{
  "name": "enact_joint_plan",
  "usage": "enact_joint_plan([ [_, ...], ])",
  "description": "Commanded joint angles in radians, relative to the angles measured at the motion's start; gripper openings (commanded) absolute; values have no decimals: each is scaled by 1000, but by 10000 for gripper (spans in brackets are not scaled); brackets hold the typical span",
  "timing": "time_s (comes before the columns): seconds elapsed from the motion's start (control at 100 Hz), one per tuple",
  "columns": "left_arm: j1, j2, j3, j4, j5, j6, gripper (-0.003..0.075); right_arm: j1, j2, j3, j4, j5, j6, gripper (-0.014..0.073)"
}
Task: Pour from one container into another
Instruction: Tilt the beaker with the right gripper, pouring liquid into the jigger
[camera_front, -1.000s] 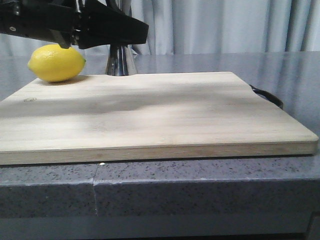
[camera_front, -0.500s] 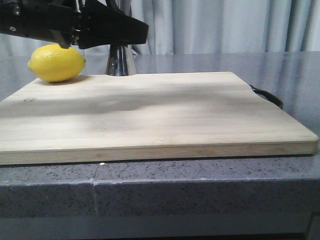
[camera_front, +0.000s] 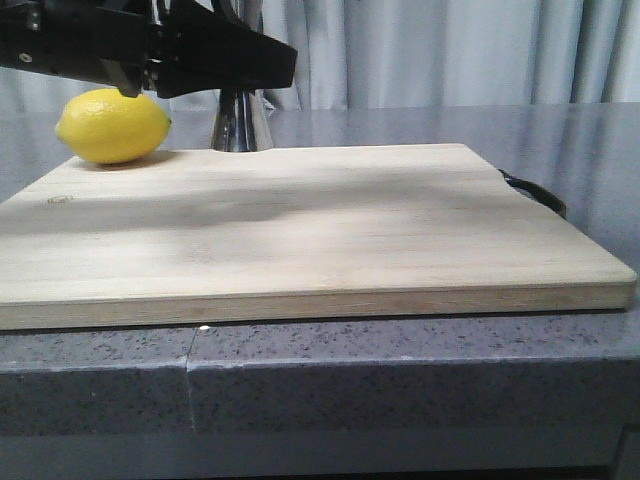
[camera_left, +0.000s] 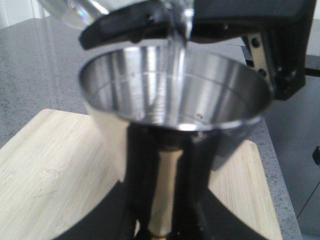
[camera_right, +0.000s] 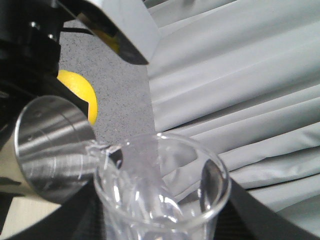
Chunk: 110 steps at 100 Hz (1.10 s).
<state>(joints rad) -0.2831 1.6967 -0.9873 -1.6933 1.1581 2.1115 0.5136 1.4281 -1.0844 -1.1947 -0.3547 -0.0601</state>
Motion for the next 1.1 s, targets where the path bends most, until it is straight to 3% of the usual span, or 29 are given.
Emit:
enact_joint_plan([
  [0.0,-9,-47,-30,-67,120,-8,-19,0,-42,-40,14,-22,-1,234],
  [1.09,-9,-47,-30,-67,120,-8,-19,0,-42,-64,-100,3,-9,234],
])
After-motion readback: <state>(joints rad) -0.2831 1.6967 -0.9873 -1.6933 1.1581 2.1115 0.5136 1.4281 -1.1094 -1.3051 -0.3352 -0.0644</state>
